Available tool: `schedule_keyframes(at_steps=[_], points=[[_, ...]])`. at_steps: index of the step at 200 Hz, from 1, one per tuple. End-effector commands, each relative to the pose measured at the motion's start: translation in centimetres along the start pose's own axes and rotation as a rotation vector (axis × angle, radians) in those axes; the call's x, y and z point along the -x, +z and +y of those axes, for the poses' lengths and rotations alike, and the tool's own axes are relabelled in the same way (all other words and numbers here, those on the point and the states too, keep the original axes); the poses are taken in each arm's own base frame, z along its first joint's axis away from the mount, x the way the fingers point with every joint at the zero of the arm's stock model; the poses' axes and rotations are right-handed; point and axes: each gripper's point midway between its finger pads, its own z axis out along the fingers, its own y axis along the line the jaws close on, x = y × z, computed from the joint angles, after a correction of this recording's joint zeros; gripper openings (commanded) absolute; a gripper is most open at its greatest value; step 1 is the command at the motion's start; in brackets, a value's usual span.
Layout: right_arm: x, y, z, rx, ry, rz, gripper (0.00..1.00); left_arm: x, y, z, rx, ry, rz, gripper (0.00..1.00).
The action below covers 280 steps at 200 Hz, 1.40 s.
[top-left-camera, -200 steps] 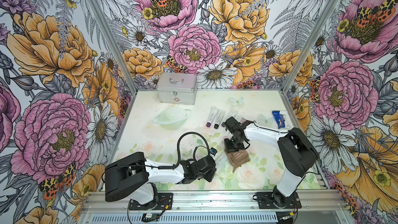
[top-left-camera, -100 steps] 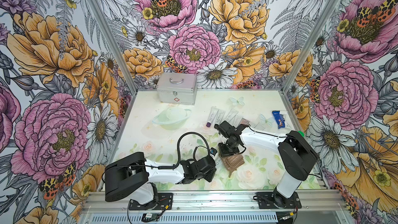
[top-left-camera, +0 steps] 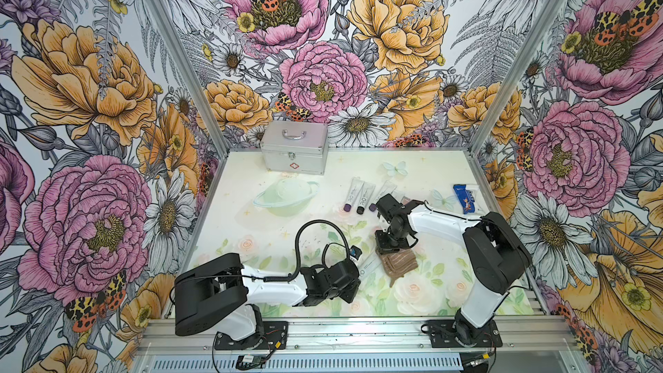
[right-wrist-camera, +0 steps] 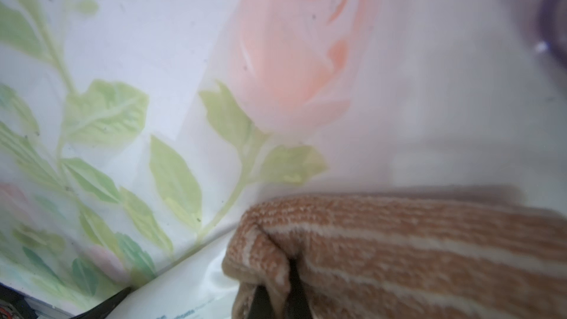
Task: Wipe the surface of the toothpaste tube
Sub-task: Wipe the dirt from the toothpaste tube.
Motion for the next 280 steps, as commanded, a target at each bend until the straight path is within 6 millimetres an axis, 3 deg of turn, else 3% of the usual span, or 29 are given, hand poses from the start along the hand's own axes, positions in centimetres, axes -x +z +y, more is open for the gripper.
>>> schedule_keyframes(at_steps=[1,57,77,116,158,209,235,280], points=[[-1.6,1.7,-2.5,-0.136,-0.017,0.076,0.00,-2.3,0.4,2.3,0.086,0.012,0.073,0.28],[-4.0,1.7,5.1,0.033,-0.098,0.102,0.00,-2.3,0.4,2.3,0.088,0.010,0.073,0.28],[-5.1,1.8,6.5,0.072,-0.110,0.116,0.00,-2.3,0.3,2.3,0.088,0.009,0.069,0.28],[-6.2,2.8,4.3,0.009,-0.099,0.135,0.00,-2.1,0.3,2.3,0.088,0.009,0.065,0.28],[-4.8,2.6,-1.4,-0.171,-0.063,0.121,0.00,-2.1,0.1,2.4,0.086,0.006,0.058,0.28],[-3.1,1.2,-5.6,-0.283,-0.013,0.083,0.00,-2.1,0.1,2.4,0.089,0.007,0.057,0.28],[-2.9,1.2,-4.1,-0.232,-0.027,0.080,0.00,-2.1,0.2,2.4,0.089,0.006,0.060,0.28],[-4.1,0.7,2.8,-0.045,-0.097,0.075,0.00,-2.1,0.3,2.5,0.095,0.007,0.062,0.28]])
